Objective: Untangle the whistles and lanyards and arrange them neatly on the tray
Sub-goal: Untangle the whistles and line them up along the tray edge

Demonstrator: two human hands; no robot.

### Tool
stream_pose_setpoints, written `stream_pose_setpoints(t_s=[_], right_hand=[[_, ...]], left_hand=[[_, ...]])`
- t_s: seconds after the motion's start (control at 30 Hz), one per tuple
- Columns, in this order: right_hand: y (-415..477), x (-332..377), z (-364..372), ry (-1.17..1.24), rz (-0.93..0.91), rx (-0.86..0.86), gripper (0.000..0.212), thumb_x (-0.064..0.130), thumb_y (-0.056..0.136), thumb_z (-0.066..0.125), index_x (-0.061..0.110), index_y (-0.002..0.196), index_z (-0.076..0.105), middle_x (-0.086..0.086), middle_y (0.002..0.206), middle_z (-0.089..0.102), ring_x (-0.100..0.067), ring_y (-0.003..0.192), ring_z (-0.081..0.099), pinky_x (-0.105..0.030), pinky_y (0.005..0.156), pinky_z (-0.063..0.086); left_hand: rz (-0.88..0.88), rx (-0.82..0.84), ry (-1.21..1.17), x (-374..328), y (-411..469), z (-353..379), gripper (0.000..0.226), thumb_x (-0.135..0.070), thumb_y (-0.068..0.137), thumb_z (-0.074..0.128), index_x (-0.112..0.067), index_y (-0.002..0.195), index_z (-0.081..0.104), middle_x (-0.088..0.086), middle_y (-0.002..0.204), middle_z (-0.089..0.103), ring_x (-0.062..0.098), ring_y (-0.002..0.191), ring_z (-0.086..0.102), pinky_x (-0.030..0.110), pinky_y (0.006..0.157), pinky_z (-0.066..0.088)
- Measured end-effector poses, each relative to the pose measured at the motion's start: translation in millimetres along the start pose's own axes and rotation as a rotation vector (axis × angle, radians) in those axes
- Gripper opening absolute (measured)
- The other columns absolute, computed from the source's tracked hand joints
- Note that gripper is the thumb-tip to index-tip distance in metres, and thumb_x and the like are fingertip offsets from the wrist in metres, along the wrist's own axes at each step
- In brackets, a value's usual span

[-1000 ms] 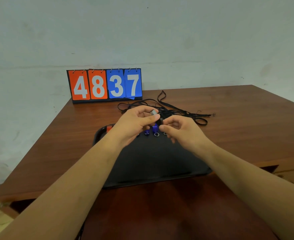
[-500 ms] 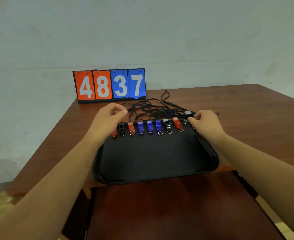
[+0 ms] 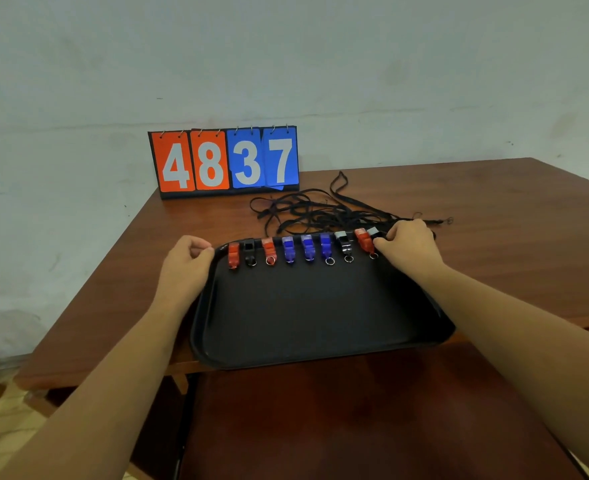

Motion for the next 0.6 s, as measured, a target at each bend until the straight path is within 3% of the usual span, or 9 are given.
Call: stream_pose_setpoints(t_s=[0.2,0.33,0.43,0.6], right_hand=[[-4,5,0,-0.039,0.002,-0.006,0.030,0.040,0.087,0.062,0.015,0.074,0.071,-0.011,0.095,0.066,-0.026,0.086,0.063,-0.041,0.079,0.059],[-7,14,-1,-0.084,0.004,-0.014,0.030,0.042,0.088,0.062,0.013,0.084,0.072,-0.011,0.108,0.061,-0.028,0.103,0.057,-0.042,0.087,0.054],[-7,15,-1,-0.087,0.022,0.004,0.030,0.039,0.090,0.062,0.011,0.093,0.072,-0.013,0.119,0.054,-0.030,0.114,0.050,-0.042,0.092,0.050],[-7,12,0,-0.090,0.016,-0.022,0.032,0.041,0.090,0.061,0.011,0.082,0.068,-0.012,0.107,0.058,-0.028,0.105,0.053,-0.042,0.087,0.053]], left_hand=[[0.022,-0.002,0.037,4,1,1,0.012,-0.021,0.095,0.055,-0.020,0.107,0.056,-0.005,0.100,0.058,0.006,0.085,0.054,0.022,0.063,0.039],[0.031,-0.016,0.093,5,3,2,0.016,-0.018,0.095,0.055,-0.019,0.111,0.056,-0.002,0.107,0.056,0.010,0.092,0.053,0.024,0.071,0.041],[0.033,-0.010,0.113,7,6,3,0.017,-0.019,0.095,0.056,-0.019,0.111,0.055,-0.003,0.106,0.055,0.005,0.086,0.051,0.020,0.065,0.038],[0.038,-0.009,0.109,8,6,4,0.017,-0.017,0.095,0.057,-0.018,0.111,0.054,-0.005,0.102,0.053,0.001,0.081,0.048,0.018,0.063,0.036]])
Point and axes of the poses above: each hand's wrist, its own y-axis towards the middle knuckle, its own z-axis out of the palm, x = y × z, the point moved 5 cm from there along y, towards the middle knuckle
